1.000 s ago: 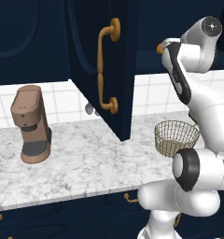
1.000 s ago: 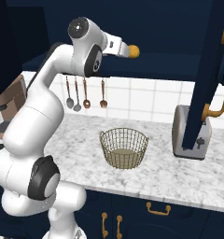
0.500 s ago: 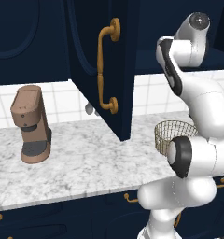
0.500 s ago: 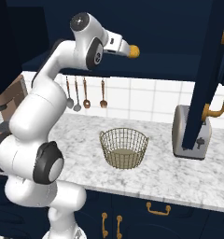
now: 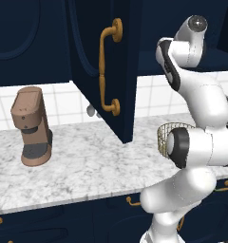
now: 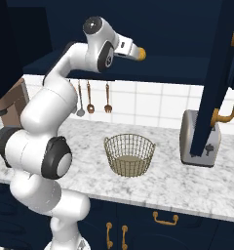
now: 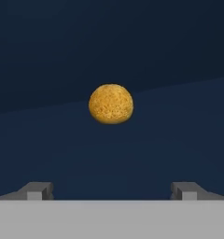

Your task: Open the cabinet, pick up the bread from the cabinet and place it in the basket. Then move the basket to the dining counter.

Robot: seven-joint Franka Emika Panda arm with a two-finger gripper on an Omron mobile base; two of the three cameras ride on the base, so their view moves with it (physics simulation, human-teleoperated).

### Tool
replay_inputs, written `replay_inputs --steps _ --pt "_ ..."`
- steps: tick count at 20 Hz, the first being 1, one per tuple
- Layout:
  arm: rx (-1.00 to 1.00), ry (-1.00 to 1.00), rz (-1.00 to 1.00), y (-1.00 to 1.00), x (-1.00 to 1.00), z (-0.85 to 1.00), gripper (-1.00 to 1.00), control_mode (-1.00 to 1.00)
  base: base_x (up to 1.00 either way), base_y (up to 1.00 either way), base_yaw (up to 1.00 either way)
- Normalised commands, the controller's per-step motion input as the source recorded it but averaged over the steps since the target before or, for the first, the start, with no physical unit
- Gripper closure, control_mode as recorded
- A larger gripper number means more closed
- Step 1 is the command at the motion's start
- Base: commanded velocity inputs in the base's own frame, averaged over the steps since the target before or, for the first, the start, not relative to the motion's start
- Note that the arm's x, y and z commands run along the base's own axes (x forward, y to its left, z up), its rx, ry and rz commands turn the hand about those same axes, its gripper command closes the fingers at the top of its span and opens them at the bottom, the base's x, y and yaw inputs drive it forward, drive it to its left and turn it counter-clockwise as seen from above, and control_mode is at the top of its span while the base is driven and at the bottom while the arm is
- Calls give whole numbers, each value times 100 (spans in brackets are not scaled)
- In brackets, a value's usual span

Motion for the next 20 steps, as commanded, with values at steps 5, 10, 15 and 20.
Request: replay_inputs --steps 5,10,15,20 --pt "1 0 0 -15 37 0 -100 -100 0 0 0" --pt "0 0 0 -9 39 -2 -100 -100 0 0 0" --pt "1 0 0 -9 38 -9 -100 -100 0 0 0" --pt "0 0 0 -5 32 -19 -100 -100 0 0 0"
